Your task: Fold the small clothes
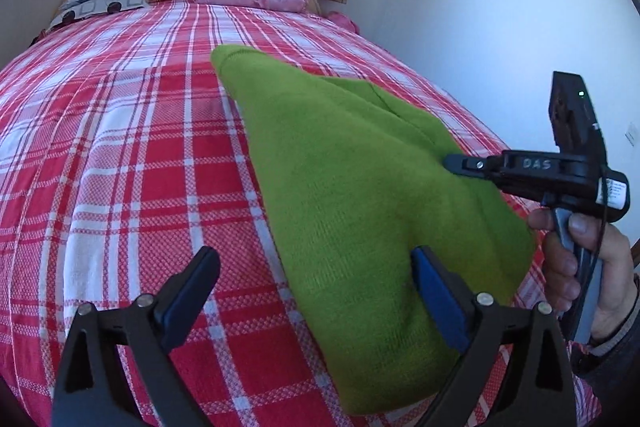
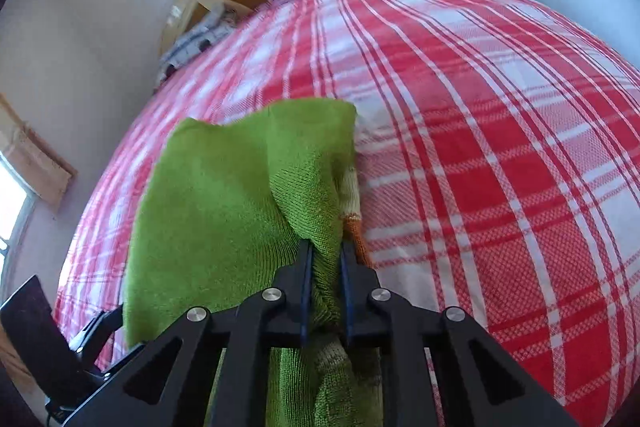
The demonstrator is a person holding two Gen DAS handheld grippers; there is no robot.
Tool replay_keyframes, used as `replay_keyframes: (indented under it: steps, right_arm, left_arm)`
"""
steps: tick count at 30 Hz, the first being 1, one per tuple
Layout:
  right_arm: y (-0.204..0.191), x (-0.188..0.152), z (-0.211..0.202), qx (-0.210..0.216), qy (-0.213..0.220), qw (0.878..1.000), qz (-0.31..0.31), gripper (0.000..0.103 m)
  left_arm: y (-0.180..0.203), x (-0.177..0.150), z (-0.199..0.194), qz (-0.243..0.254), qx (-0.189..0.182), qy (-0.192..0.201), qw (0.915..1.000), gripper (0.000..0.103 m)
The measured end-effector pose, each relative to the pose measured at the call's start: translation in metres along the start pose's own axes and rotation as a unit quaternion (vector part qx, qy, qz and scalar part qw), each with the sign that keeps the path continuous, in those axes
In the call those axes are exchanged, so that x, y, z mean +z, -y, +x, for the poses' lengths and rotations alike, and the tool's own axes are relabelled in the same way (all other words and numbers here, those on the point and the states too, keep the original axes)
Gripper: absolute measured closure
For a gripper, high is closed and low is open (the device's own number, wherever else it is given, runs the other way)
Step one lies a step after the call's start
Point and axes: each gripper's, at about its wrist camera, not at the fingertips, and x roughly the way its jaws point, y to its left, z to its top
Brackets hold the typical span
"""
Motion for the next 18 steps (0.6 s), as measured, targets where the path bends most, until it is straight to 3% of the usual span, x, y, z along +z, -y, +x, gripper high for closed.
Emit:
replay_keyframes:
  steps: [1,2,4,6,8,12,16,18]
  right_arm:
    - [-0.001,0.001,-0.004,-0.007,0.003,1.0,-0.001,0.079]
    - [-0.005,0.004,-0.016,-0.029,0.022,0.999,-0.006,0.063]
    - [-0.019,0.006,-0.032,-0.036,0.067,0.997,-0.033,0.059]
    - [-0.045,0.011,-0.04,0.002,0.087,0.993,-0.086,0.059]
    - [-0.066,0.017,-0.025,0.016,0.055,0.991,-0.118,0.059]
    - [-0.048,0.027,0.049,-0.041,-0.056,0.994,-0.088,0.061]
    - [-0.063,0.03,0.047,-0.07,-0.046,0.99,-0.114,0.061]
    - [-0.095,0.022,0.031,-0.042,-0.024,0.985,-0.166,0.06]
  left_arm:
    - [-0.001,-0.001,-0.001,-0.001,0.001,0.001,1.0,0.003]
    - [-0.001,-0.001,-0.001,-0.004,0.0,0.001,1.0,0.003]
    - [-0.003,-0.001,0.0,-0.008,-0.004,0.0,1.0,0.003]
    - [-0.004,0.0,0.0,-0.008,-0.004,0.001,1.0,0.003]
    - [-0.003,0.0,0.0,-0.006,-0.002,0.002,1.0,0.003]
    - [-0.004,-0.001,0.0,-0.009,0.001,0.001,1.0,0.0]
    - [-0.005,-0.002,-0.002,-0.011,0.001,0.002,0.9999,0.0]
    - [-0.006,-0.002,-0.002,-0.013,-0.003,0.004,0.9999,0.0]
